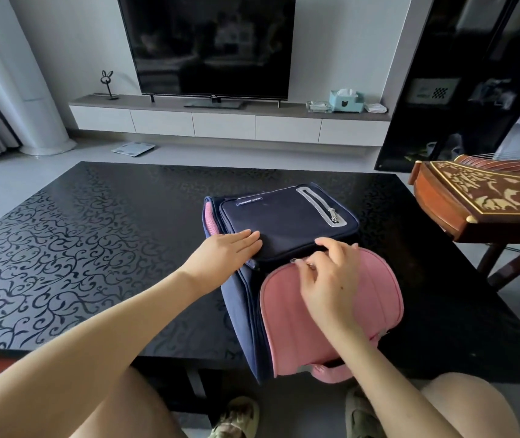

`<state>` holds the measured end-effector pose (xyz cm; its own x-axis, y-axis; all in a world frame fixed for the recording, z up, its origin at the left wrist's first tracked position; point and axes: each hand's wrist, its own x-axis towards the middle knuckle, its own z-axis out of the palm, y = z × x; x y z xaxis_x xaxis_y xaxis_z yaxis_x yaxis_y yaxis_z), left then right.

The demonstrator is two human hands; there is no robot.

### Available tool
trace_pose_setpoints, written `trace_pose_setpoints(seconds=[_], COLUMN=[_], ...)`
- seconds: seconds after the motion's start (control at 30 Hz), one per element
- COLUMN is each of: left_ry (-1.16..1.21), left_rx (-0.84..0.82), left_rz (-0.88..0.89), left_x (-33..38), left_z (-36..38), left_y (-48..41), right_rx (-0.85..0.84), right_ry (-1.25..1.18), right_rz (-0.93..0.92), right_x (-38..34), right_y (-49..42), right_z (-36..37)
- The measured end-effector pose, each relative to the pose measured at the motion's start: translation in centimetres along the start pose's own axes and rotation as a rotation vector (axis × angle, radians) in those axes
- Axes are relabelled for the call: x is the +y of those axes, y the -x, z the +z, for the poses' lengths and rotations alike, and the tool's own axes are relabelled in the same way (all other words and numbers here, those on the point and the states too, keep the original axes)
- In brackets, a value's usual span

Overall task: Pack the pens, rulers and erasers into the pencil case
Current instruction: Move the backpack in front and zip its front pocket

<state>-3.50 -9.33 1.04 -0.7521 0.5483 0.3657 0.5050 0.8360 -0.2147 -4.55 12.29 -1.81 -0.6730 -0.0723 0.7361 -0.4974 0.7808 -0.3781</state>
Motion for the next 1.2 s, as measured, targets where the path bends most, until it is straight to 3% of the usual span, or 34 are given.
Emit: trace_pose_setpoints(seconds=[0.1,0.17,0.27,0.5,0.6,0.7,0.83,0.9,1.0,1.1,1.2], left_ry=[0.058,0.085,0.082,0.033,0.022,-0.047,-0.116,-0.121,-0.095,-0.161,-0.144], left_rx=[0.039,0.036,0.033,0.075,0.140,0.176,0.038,-0.015,-0.135,-0.250,-0.253], left_rz=[0.007,0.009,0.022,0.074,0.101,0.137,0.087,0.063,0.013,-0.097,-0.128], left_x=[0.0,-0.4,-0.6,-0.3,-0.7,-0.4,0.6,1.8,5.2,7.5,8.8], left_z=[0.6,0.9,2.0,3.0,2.9,2.3,1.3,0.4,-2.0,-2.3,-2.6], left_y=[0.6,1.0,1.5,-0.1,-0.3,-1.4,-4.0,-6.0,-9.5,-12.3,-13.7], right_rx=[0.068,0.079,-0.039,-0.341,-0.340,-0.201,-0.141,-0.172,-0.257,-0.370,-0.273], right_ry=[0.047,0.096,0.172,0.119,0.128,0.151,0.127,0.102,0.330,0.422,0.492], right_rz=[0.098,0.259,0.481,0.688,0.631,0.522,0.501,0.407,0.227,0.277,0.233], right_x=[4.5,8.2,11.7,13.4,12.5,10.2,6.5,4.2,3.5,4.6,6.5], right_y=[-1.6,-3.1,-5.6,-10.7,-9.1,-4.8,2.1,4.1,5.6,4.5,2.5], right_z=[0.0,0.0,0.1,2.9,2.0,-1.1,-5.0,-5.7,-5.3,-5.9,-6.6])
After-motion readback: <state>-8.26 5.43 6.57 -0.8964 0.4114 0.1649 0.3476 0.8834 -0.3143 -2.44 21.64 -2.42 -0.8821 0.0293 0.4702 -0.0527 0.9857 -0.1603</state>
